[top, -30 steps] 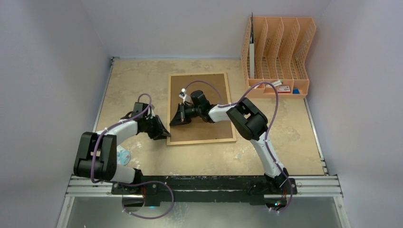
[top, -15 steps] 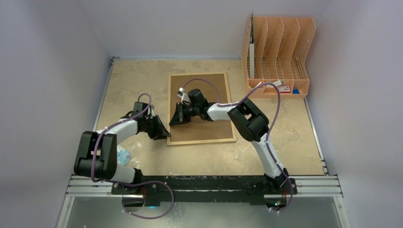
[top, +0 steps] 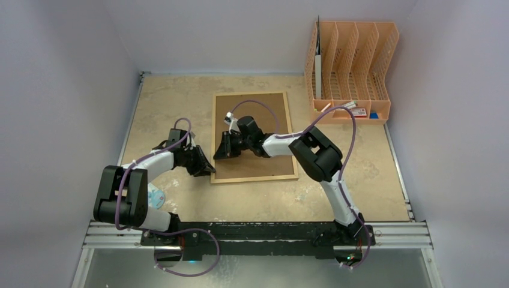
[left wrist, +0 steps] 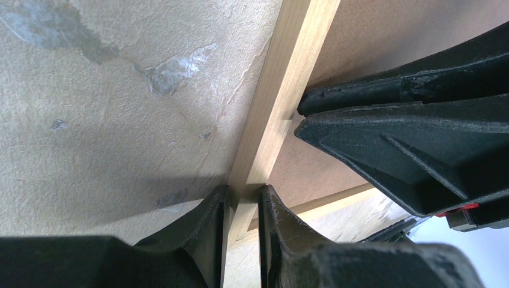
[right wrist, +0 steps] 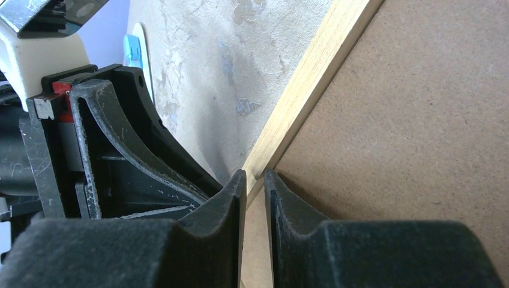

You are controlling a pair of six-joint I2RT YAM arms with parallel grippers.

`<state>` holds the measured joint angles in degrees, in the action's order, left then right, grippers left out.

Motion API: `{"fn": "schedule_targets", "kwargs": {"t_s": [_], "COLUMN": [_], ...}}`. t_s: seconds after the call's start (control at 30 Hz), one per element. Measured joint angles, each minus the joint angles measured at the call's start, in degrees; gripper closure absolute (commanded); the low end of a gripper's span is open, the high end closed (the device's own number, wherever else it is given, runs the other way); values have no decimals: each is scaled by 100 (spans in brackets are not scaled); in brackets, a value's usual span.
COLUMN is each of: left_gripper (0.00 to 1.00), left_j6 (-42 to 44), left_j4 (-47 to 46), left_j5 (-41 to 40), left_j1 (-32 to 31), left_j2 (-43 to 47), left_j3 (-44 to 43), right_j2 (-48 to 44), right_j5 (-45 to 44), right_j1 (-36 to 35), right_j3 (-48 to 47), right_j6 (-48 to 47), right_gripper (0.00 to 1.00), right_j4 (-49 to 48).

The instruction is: Put the photo into the frame

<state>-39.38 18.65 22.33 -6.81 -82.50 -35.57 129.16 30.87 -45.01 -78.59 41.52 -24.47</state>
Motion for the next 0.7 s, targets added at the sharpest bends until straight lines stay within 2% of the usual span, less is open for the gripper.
{"fn": "schedule_targets", "kwargs": {"t_s": [0.3, 0.47, 0.7], "left_gripper": [76, 64, 52], "left_j6": [20, 107, 186], "left_j4": [92, 177, 116], "left_j5": [-7, -85, -358], "left_j1": [2, 0, 79], "left_j2": [-42, -55, -57], "left_j3": [-79, -168, -518], "right_j2": [-144, -483, -647], "right_j5": [-236, -269, -160], "right_j1": [-35, 101, 752], "right_j3": [114, 420, 385], "right_j6": [-15, 101, 396], "right_gripper": [76, 76, 79], "right_j4": [-7, 166, 203]}}
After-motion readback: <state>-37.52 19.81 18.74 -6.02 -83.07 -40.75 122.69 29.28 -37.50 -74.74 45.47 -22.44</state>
